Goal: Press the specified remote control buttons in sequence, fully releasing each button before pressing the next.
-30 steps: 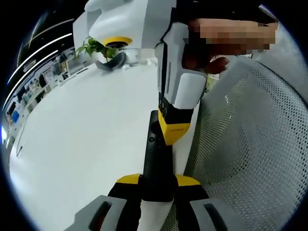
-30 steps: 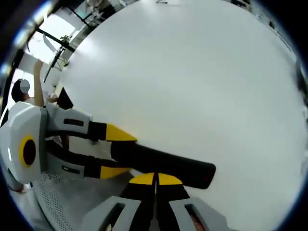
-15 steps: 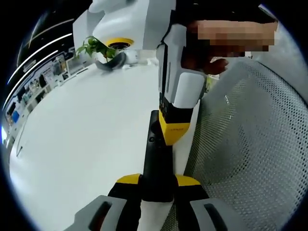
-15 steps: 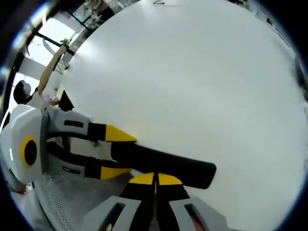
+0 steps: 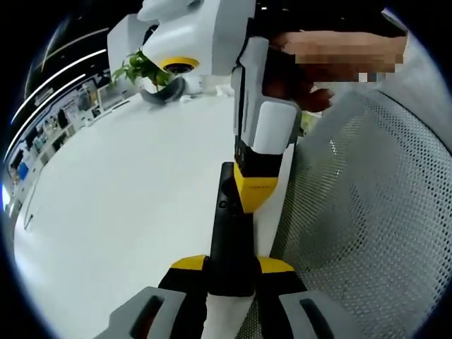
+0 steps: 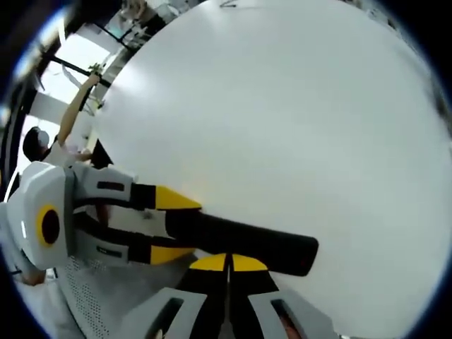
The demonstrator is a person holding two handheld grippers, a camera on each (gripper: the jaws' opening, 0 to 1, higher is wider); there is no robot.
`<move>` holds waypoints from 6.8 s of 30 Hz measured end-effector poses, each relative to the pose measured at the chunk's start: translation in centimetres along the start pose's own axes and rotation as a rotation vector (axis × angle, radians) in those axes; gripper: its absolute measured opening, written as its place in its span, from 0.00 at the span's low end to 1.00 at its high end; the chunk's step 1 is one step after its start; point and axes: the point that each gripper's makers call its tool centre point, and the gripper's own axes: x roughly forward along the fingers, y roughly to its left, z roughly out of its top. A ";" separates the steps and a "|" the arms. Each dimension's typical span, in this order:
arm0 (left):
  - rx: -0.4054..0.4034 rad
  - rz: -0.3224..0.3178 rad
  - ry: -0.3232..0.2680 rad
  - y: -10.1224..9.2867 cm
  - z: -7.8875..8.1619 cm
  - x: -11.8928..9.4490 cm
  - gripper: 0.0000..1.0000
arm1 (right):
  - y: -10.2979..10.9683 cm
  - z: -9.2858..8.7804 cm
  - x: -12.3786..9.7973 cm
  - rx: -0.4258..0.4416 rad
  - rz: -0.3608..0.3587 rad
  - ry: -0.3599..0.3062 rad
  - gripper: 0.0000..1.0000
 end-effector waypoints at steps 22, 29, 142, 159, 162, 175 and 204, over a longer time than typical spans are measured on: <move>0.001 -0.001 -0.005 0.0 0.0 0.0 0.25 | 1.2 1.1 -0.3 0.092 0.110 -0.077 0.00; 0.000 -0.001 -0.006 -0.1 0.0 0.0 0.25 | 1.4 1.2 0.1 0.052 0.099 -0.085 0.00; -0.009 0.006 -0.020 0.1 0.1 0.1 0.25 | 3.8 4.4 -1.9 -0.139 0.132 -0.309 0.00; -0.011 0.007 -0.024 0.2 0.2 0.2 0.25 | 1.7 6.7 -13.4 -0.120 0.058 -0.888 0.09; -0.012 0.008 -0.024 0.2 0.2 0.2 0.25 | 1.3 6.5 -14.8 -0.110 0.035 -0.951 0.19; -0.019 0.012 -0.025 0.1 0.2 0.1 0.25 | -1.5 4.7 -21.3 -0.128 -0.196 -1.248 0.79; -0.034 0.027 -0.026 0.1 0.3 0.2 0.25 | -4.9 2.2 -19.8 -0.156 -0.410 -1.225 0.93</move>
